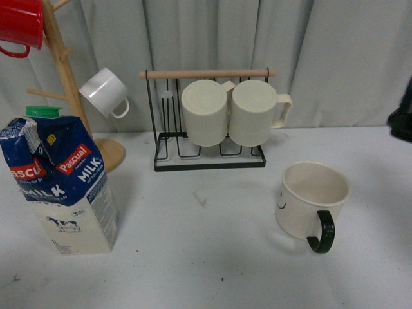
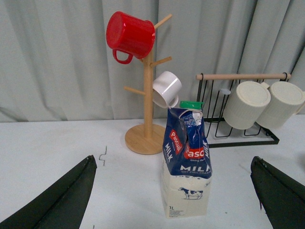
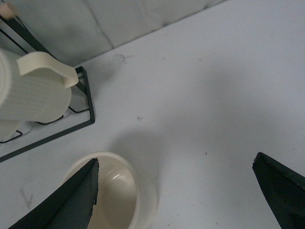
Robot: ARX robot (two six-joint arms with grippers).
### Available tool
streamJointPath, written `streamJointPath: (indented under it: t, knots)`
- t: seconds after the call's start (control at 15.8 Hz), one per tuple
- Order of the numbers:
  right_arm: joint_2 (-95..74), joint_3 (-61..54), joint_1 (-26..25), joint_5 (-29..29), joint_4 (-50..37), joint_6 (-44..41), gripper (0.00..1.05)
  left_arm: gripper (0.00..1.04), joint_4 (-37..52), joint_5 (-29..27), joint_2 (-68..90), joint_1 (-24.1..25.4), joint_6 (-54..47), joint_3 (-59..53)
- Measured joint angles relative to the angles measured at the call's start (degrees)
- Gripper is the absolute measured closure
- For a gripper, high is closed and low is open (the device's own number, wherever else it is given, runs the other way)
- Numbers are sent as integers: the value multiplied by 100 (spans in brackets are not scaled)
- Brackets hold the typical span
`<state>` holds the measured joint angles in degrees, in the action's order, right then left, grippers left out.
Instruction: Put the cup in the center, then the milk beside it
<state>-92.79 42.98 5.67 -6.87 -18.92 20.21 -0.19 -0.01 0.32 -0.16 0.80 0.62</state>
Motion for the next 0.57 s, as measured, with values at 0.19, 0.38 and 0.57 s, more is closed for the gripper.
streamJointPath:
  t: [0.19, 0.38, 0.57]
  knots:
    - [-894, 1040, 278, -125, 826, 334, 6, 7, 0, 0, -2, 0, 0, 0]
    - [-1484, 1497, 485, -74, 1394, 424, 6, 7, 0, -2, -2, 0, 0, 0]
    - [-1668, 1681, 531, -9, 1578, 446, 6, 7, 0, 0, -2, 0, 0, 0]
